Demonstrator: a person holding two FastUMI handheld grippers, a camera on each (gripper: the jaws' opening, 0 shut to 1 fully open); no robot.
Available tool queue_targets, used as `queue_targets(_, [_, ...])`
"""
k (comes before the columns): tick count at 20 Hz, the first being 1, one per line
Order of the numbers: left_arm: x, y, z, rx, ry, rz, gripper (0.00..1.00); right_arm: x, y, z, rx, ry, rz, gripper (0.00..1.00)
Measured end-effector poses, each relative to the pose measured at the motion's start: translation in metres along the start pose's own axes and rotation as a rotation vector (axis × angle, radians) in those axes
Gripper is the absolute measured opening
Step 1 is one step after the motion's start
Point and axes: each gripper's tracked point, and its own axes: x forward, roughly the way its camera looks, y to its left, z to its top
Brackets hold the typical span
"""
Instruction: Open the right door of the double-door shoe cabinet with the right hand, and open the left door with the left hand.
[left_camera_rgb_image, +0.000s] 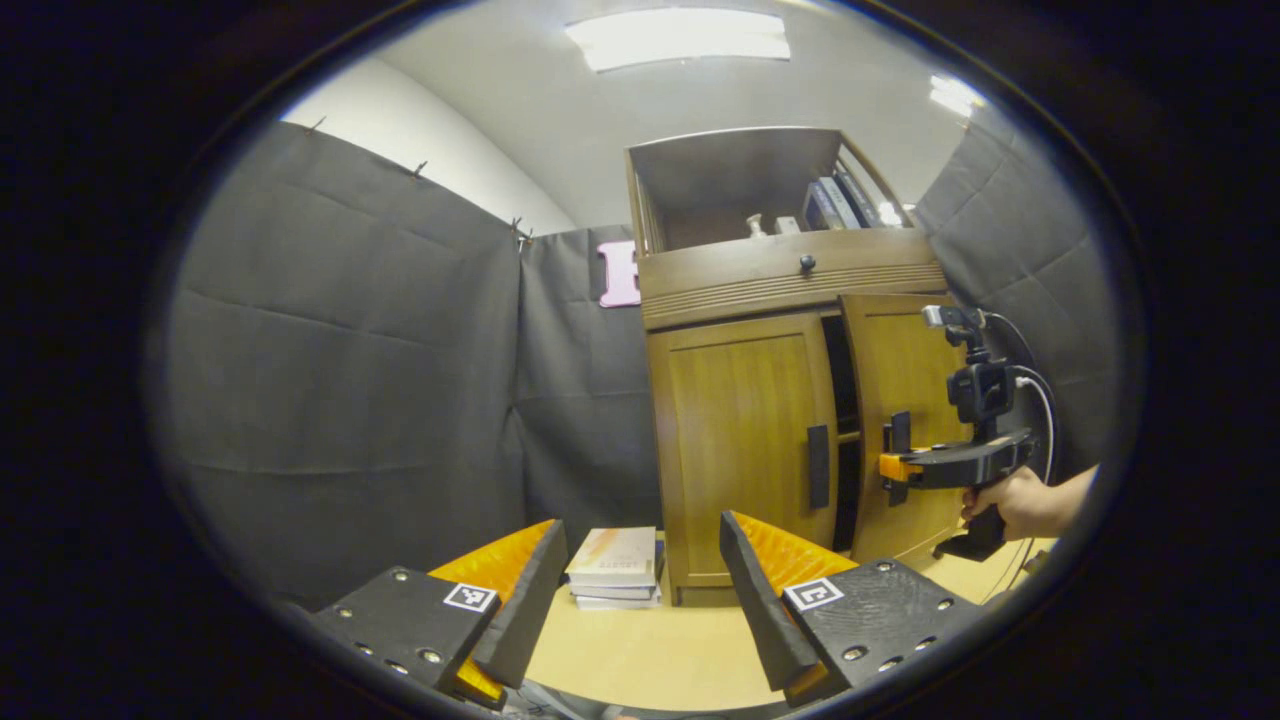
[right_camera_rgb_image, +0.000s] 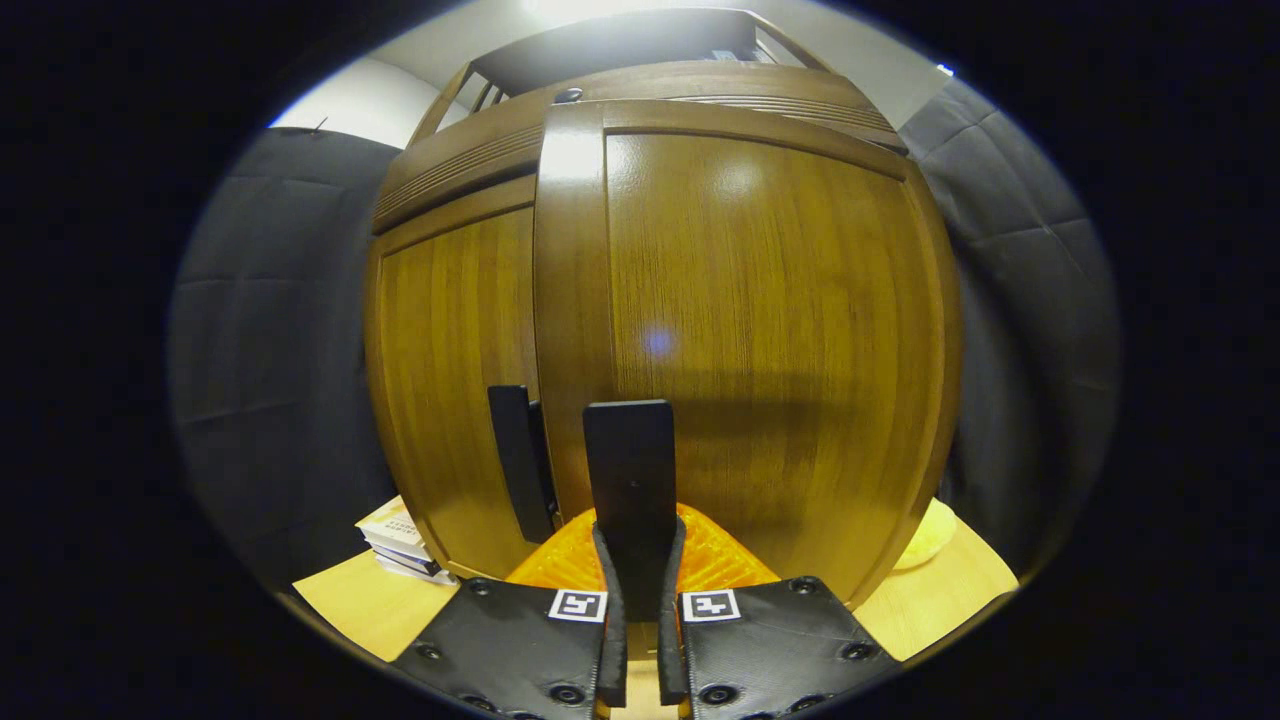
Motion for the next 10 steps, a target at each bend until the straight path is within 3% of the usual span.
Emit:
queue_targets(2, [-0.002, 0.001, 0.000, 0.000, -0.005, -0.017, 0.89, -0.010, -0.002, -0.001, 0.001, 0.000, -0.001, 0.13])
queue_targets(10, [-0.003, -0.005, 0.008, -0.002, -0.028, -0.080, 0.89, -0.049, -0.016, -0.003, 0.006, 0.004, 0.008, 0.10])
